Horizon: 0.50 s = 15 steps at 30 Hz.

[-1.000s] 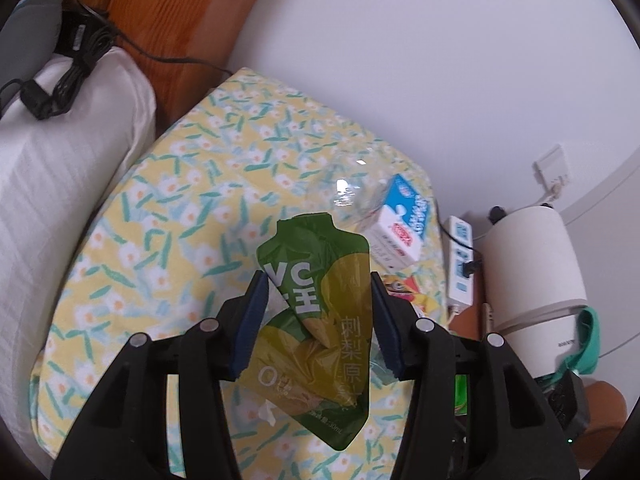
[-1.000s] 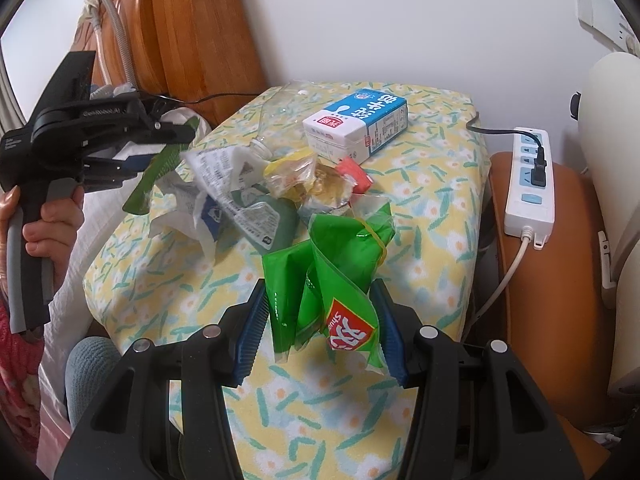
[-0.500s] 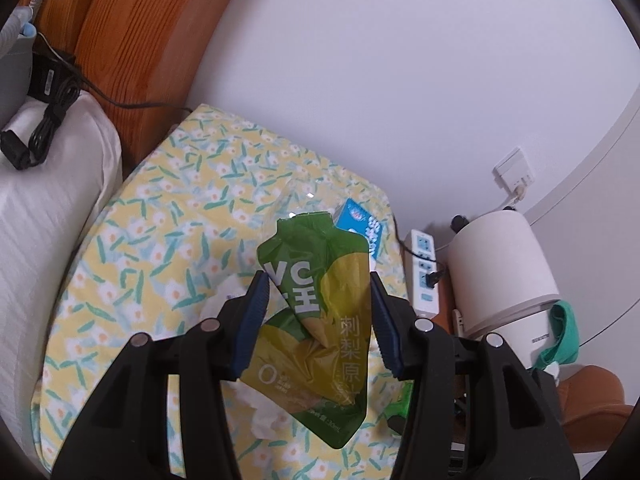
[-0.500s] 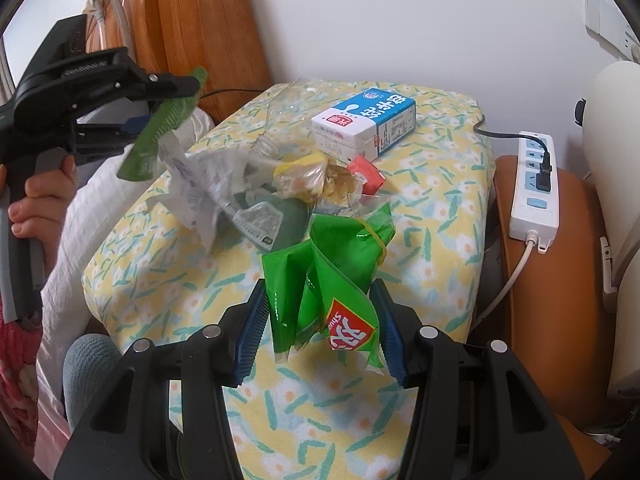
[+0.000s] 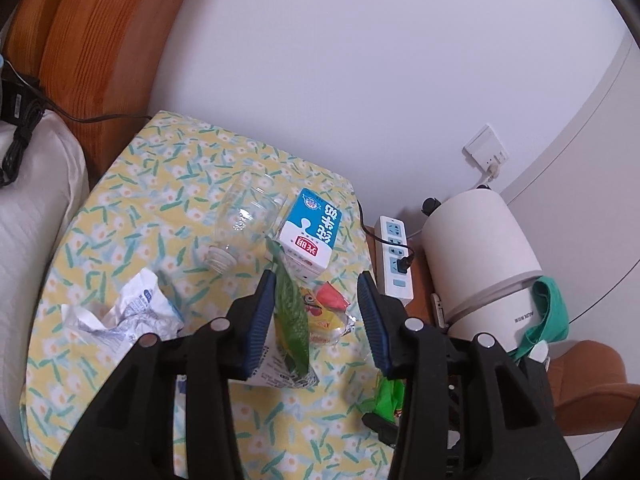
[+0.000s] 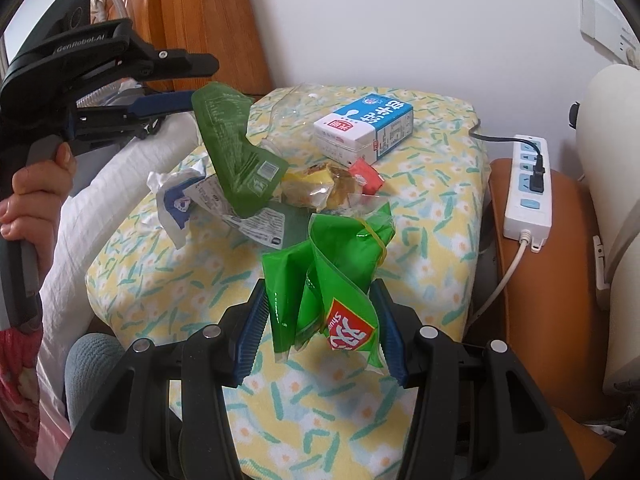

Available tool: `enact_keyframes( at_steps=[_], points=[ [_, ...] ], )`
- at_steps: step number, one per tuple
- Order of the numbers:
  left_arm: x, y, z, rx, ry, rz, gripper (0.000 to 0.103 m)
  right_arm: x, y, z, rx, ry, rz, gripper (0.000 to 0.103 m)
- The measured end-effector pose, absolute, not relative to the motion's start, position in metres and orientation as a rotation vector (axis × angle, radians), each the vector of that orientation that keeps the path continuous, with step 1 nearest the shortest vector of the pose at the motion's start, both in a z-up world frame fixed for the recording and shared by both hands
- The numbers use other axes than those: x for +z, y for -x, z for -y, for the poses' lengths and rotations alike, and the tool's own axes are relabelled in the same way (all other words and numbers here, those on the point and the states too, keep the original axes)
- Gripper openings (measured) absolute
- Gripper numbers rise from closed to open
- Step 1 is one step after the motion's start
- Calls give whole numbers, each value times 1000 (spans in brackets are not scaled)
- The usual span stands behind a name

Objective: Collect trash
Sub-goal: 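Release the juice pouch and grasp a green wrapper with the left gripper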

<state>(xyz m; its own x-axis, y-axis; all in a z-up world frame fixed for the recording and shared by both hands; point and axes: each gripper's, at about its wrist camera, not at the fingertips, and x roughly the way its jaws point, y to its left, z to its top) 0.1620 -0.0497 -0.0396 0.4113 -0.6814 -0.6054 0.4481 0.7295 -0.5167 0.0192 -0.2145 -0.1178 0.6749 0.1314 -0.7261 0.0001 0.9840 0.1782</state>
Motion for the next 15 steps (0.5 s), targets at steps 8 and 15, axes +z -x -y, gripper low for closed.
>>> enact_keyframes(
  at_steps=[8,15],
  points=[
    [-48,-161,50,-659,228,-929,41,-115,-13,214,81,-174,-820,52],
    [-79,-184,56,-578,217,-1033,50,-116,-13,214,87,-179,-826,52]
  ],
)
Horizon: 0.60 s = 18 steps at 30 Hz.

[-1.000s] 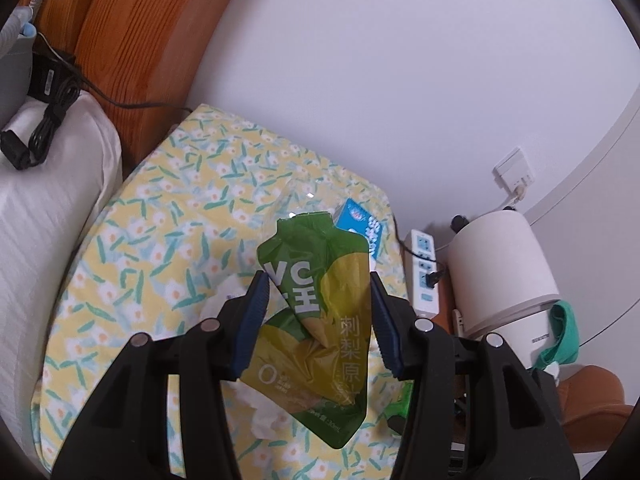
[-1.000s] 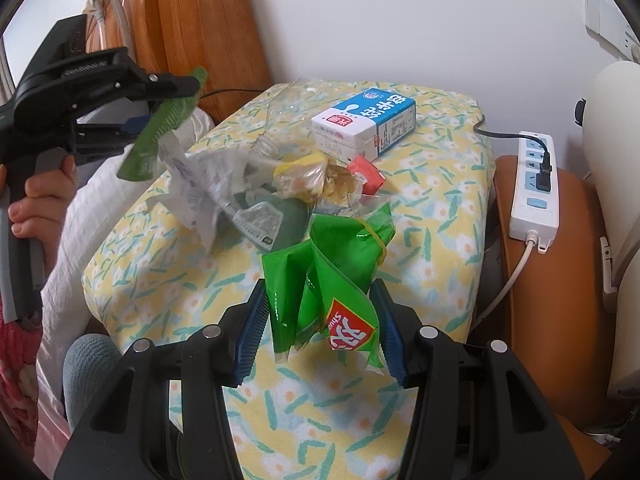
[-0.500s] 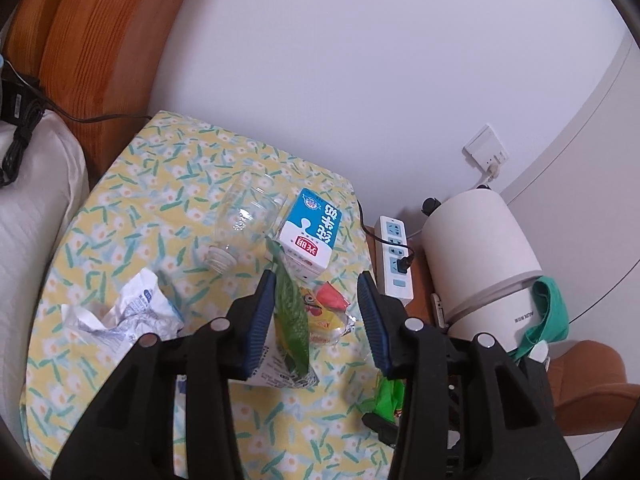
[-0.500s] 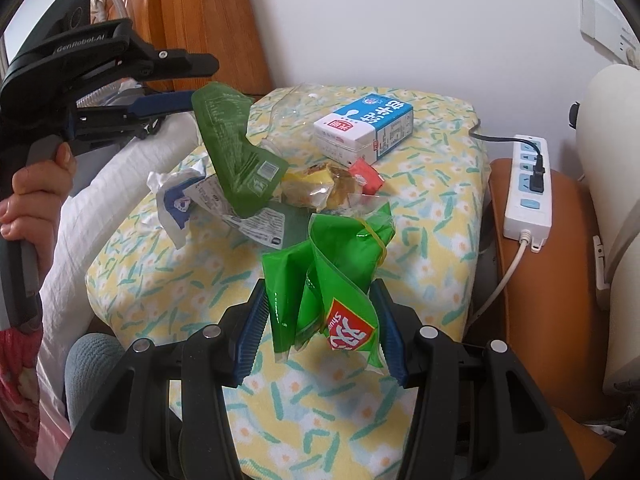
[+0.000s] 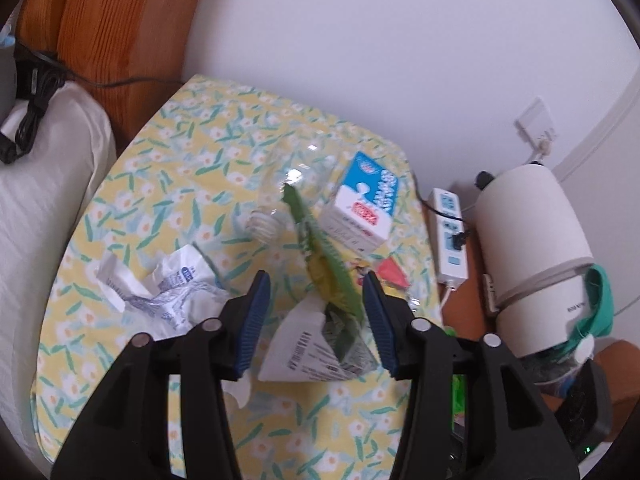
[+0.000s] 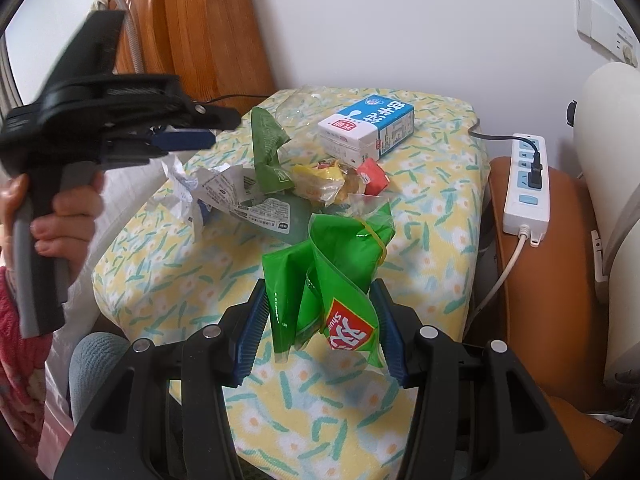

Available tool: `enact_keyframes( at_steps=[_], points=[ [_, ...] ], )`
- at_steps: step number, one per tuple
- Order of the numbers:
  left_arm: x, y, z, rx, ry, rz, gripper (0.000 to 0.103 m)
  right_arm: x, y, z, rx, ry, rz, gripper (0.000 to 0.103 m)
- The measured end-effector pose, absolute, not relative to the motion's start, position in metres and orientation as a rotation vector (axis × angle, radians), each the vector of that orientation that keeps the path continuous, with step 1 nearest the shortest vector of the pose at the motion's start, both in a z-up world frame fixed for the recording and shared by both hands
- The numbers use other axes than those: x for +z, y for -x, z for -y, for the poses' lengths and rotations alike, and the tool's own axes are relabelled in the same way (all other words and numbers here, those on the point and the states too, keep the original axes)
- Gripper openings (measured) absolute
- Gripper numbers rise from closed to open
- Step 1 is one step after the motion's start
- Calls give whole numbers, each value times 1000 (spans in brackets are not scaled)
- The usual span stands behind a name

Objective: Collect trash
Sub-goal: 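Release the juice pouch and grasp a green wrapper with the left gripper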

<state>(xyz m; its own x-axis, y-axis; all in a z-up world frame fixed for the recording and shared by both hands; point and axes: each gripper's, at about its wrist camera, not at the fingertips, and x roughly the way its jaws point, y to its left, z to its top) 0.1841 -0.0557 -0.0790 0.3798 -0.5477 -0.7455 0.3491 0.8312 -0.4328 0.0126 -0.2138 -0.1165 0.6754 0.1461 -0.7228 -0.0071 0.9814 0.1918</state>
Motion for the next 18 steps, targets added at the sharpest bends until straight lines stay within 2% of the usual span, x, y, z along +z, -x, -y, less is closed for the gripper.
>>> enact_keyframes(
  at_steps=[7,10,13,15,16,17,18],
  points=[
    [-89,-199,62,-560,272,-1086,68,-123,-18,219,86,-197,-834,52],
    [-84,-200,72,-561,260,-1081,73,-126,-19,222,89,-209,-837,52],
    [-81,-203,83,-545,247,-1091,73,-128,-20,224,91,-216,-837,52],
    [-81,-206,93,-519,213,-1107,53,-128,-20,225,93,-220,-836,52],
    [-82,-207,97,-520,203,-1121,34,-128,-20,226,94,-222,-836,52],
    [-84,-208,101,-515,191,-1141,20,-128,-19,226,96,-222,-835,52],
    [-85,-208,103,-509,184,-1148,16,-128,-19,226,98,-222,-834,52]
  ],
)
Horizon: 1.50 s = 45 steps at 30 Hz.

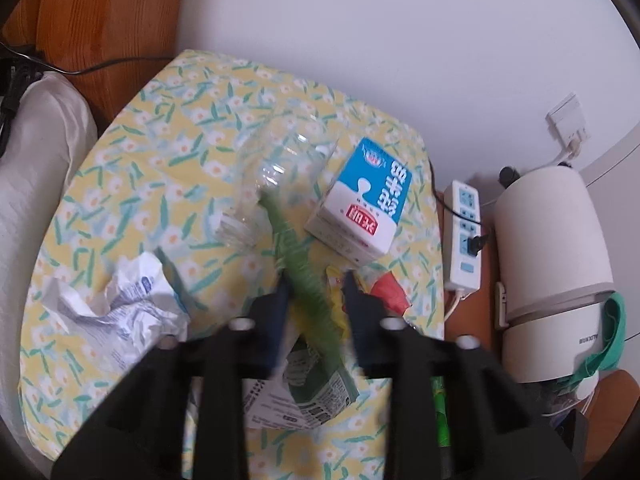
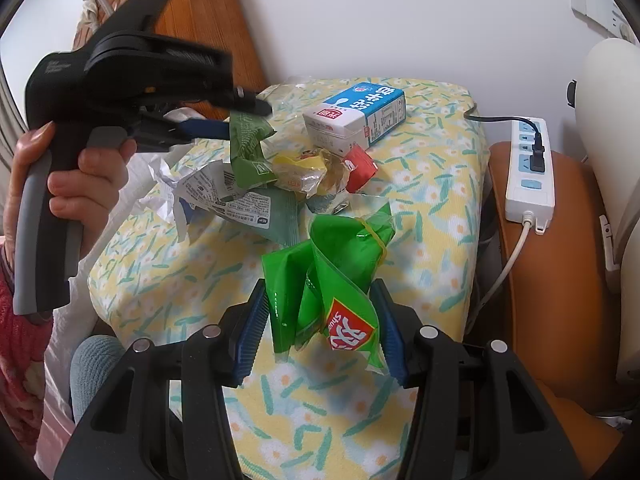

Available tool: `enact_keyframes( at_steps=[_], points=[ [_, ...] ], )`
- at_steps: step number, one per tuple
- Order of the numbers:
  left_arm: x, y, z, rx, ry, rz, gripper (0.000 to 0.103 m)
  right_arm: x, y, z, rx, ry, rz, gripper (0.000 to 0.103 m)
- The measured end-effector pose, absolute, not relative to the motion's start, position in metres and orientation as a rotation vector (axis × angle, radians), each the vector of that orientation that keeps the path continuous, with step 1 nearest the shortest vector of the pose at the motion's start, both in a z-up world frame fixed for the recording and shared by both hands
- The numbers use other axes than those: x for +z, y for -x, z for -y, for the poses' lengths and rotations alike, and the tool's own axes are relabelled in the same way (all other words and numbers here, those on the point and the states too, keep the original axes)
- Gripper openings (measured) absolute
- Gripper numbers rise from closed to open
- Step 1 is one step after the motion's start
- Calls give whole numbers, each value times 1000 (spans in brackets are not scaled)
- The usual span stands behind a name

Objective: Collect trash
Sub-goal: 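Release the juice pouch and grasp a green wrapper with the left gripper, then release the green wrapper and grasp the crumpled white paper with the left gripper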

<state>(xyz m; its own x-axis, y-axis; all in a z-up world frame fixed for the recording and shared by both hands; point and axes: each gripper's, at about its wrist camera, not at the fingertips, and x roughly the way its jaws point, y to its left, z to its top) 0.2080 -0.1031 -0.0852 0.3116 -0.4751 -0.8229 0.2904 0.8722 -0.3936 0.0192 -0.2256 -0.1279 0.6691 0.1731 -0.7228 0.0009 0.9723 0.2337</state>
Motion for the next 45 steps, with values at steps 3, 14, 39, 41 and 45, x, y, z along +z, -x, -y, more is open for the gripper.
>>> enact_keyframes(
  at_steps=[3,14,39,41,45],
  points=[
    [-81,-202,106,-492,158,-1133,9,-127,-19,225,100,-221,-831,52],
    [-13,-144,69,-511,150,-933,5,-104,2,212,101,-190,-784,52],
    [-97,-192,30,-306,78,-1147,86,-109,12,205,114,-204,-805,52],
    [-104,-196,36,-300,65,-1164,86,-112,10,207,114,-209,-812,52],
    [-112,-201,43,-261,8,-1154,77,-115,9,209,114,-214,-819,52]
  ],
)
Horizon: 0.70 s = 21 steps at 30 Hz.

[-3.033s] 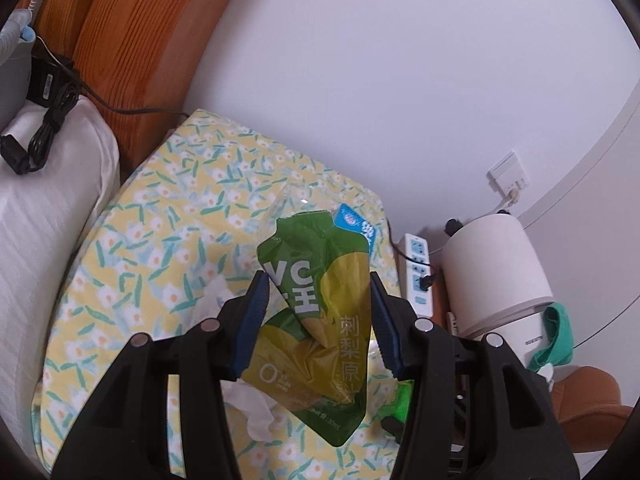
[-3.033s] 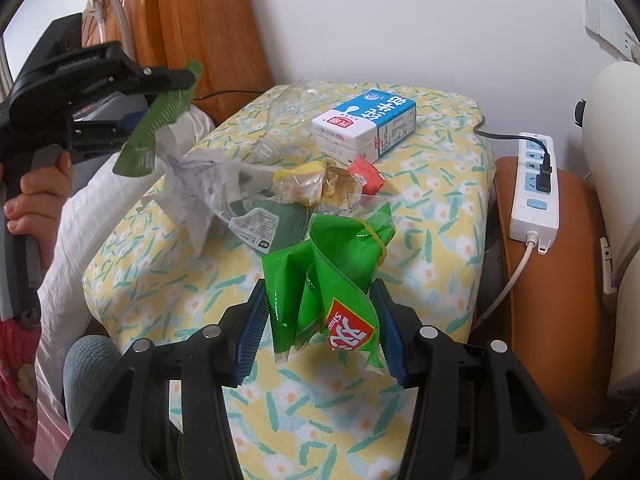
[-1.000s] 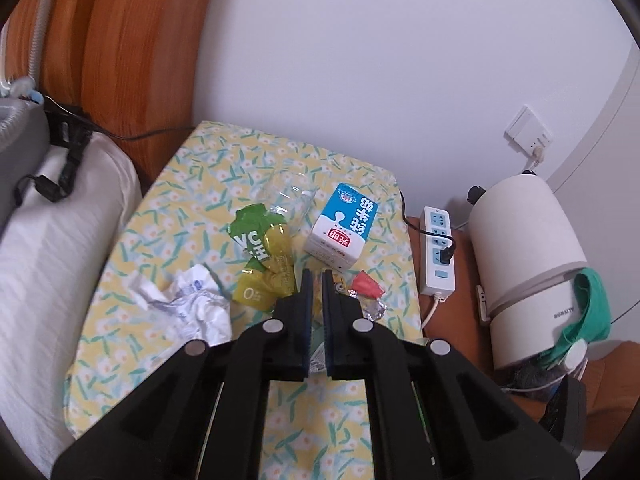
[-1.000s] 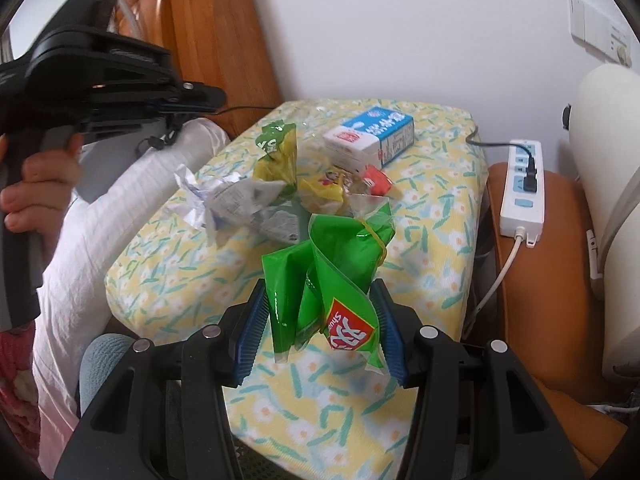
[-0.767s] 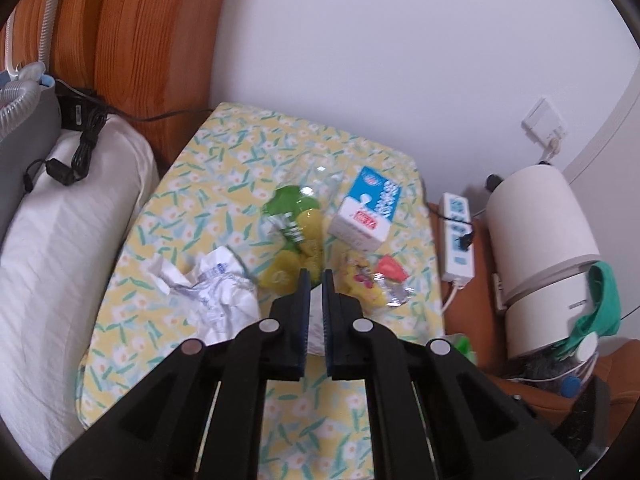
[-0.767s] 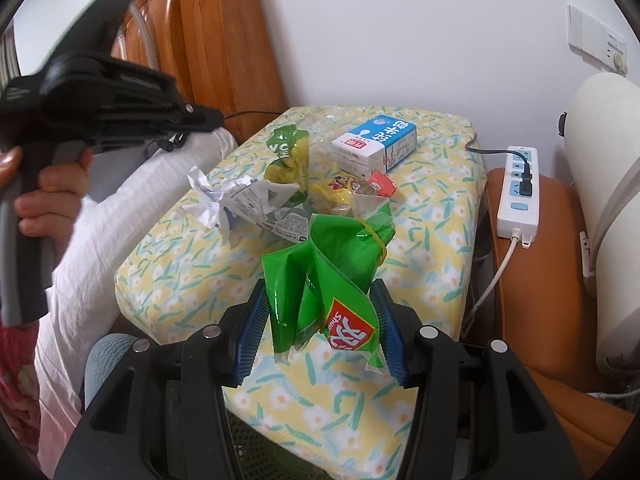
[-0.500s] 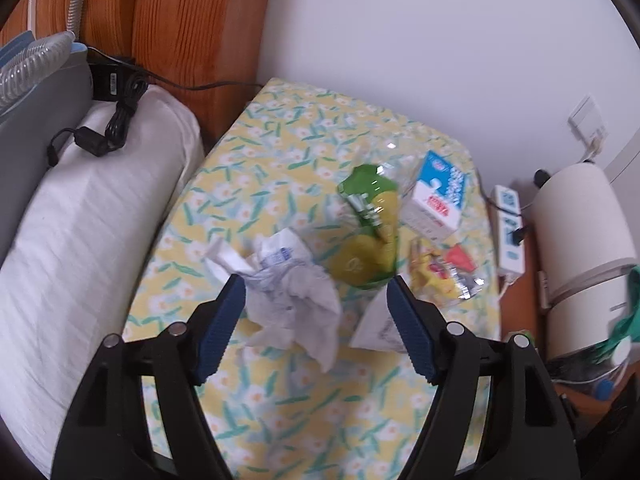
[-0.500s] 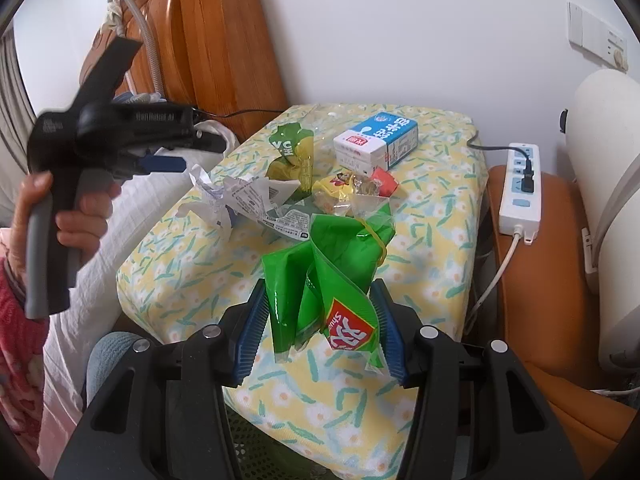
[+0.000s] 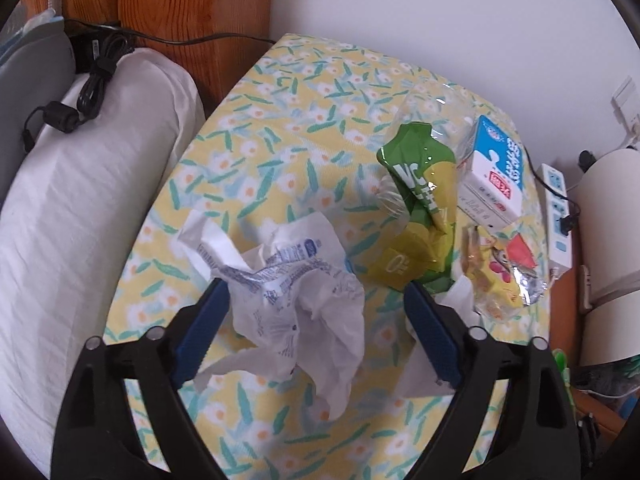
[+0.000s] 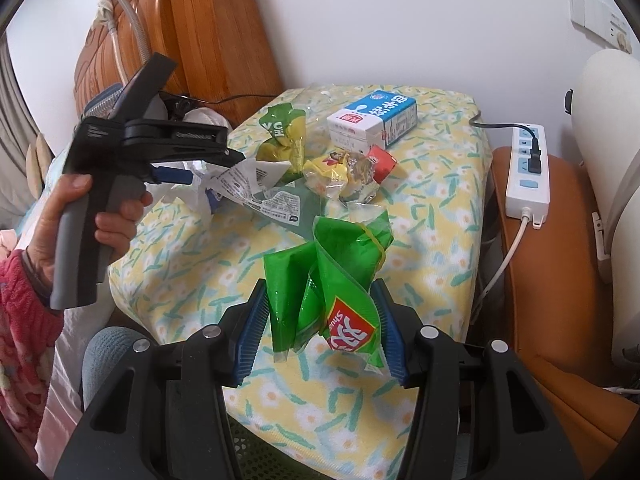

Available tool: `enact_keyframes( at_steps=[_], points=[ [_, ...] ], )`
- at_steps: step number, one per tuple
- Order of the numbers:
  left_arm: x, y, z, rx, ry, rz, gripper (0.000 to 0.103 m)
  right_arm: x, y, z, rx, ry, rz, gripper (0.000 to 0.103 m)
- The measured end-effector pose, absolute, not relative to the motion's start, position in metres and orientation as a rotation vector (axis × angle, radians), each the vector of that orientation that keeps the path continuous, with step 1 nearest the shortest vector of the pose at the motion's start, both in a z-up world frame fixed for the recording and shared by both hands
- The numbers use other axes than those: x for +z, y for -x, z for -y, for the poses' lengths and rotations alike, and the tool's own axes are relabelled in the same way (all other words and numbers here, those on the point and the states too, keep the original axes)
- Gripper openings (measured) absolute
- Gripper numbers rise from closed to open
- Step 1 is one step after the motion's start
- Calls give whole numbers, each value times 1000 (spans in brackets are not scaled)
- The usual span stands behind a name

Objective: Collect trash
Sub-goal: 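Release the green wrapper and grasp the crumpled white paper with the left gripper, then lower both tools over the green wastebasket and release the snack bag and paper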

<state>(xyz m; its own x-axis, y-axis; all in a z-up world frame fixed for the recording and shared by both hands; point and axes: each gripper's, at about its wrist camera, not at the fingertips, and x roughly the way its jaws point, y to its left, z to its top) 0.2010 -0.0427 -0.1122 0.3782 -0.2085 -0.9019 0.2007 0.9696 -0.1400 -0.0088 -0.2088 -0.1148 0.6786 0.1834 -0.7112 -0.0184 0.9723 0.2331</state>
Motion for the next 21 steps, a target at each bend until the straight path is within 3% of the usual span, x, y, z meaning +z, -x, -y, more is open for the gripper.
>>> enact_keyframes(
  at_steps=[1,3,8,21],
  points=[
    [-113,-202,43,-261,4,-1157,61,-115,9,209,115,-216,-819,52],
    [-112,-203,40,-273,26,-1158,56,-117,9,210,115,-219,-819,52],
    [-105,-201,42,-300,16,-1131,28,-120,5,210,117,-223,-826,52],
    [-72,-174,19,-323,39,-1033,24,-114,7,207,110,-213,-820,52]
  ],
)
